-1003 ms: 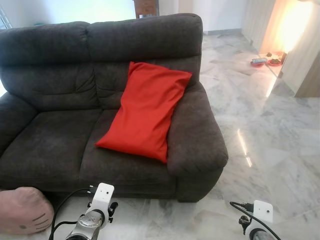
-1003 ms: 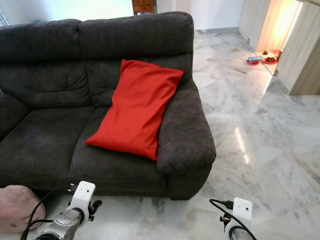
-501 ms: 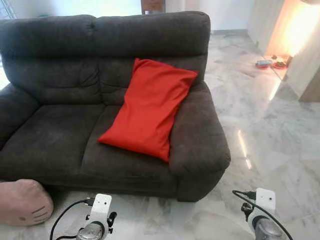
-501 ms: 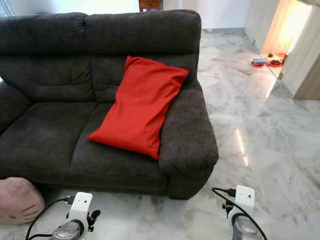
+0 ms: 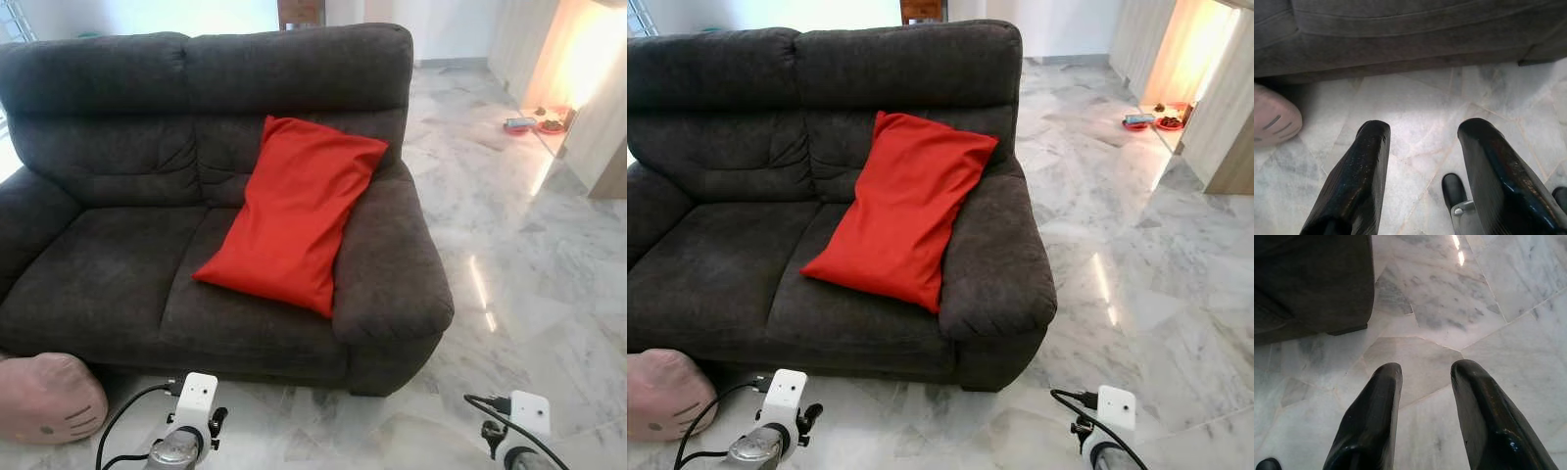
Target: Move the pillow to the sofa from floor
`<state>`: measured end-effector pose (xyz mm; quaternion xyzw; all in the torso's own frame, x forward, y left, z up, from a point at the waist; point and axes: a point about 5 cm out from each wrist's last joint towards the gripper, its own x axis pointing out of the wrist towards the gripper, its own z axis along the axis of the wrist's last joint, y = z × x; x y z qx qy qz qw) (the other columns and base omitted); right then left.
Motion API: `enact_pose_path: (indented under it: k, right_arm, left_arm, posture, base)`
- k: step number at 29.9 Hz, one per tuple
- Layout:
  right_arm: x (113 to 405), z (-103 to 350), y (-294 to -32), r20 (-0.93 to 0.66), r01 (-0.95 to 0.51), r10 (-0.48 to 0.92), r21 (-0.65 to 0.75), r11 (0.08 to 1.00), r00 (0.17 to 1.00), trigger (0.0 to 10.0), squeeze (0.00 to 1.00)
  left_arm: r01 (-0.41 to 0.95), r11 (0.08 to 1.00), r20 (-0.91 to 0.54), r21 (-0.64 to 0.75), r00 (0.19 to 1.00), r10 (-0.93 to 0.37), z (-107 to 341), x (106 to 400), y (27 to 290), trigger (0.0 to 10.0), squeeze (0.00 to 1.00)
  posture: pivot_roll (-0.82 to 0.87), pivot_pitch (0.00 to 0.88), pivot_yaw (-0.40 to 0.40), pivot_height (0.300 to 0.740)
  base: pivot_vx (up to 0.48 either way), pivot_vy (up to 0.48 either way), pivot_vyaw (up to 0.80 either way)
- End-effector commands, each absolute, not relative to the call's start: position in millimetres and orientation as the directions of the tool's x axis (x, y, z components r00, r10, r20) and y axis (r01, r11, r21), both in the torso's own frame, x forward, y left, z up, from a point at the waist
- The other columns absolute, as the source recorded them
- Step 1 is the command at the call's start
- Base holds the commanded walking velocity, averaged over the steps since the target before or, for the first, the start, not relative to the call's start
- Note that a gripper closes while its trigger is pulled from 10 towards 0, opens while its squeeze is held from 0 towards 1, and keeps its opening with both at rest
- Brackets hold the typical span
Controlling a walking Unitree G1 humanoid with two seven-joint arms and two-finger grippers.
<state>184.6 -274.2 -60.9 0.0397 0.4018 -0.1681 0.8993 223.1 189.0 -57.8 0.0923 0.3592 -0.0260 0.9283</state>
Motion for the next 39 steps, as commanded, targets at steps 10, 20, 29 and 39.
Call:
enact_pose_path:
  k: [10,20,29,39]
  right_arm:
    - [105,-86,-289,-0.857,0.322,-0.267,-0.126,0.938,0.441,10.0,0.0]
    - [81,-89,-293,-0.872,0.318,-0.25,-0.116,0.941,0.421,10.0,0.0]
    - [81,-89,-292,-0.86,0.337,-0.256,-0.105,0.936,0.441,10.0,0.0]
    - [76,-90,-291,-0.861,0.36,-0.26,-0.097,0.928,0.438,10.0,0.0]
  left_arm:
    - [0.092,0.982,-0.8,0.163,0.595,0.077,-88,157,212,10.0,0.0]
    - [0.061,0.983,-0.826,0.174,0.552,0.112,-93,136,228,10.0,0.0]
    - [0.062,0.983,-0.816,0.173,0.568,0.107,-91,137,232,10.0,0.0]
    - [0.073,0.983,-0.829,0.17,0.55,0.102,-92,130,238,10.0,0.0]
  posture:
    - [-0.07,0.0,0.042,0.74]
    - [-0.05,0.0,0.028,0.74]
    - [-0.04,0.0,0.037,0.74]
    - [-0.05,0.007,0.051,0.74]
  base:
    - [0.0,0.0,0.0]
    - [0.0,0.0,0.0]
    - [0.0,0.0,0.0]
    - [0.0,0.277,0.0]
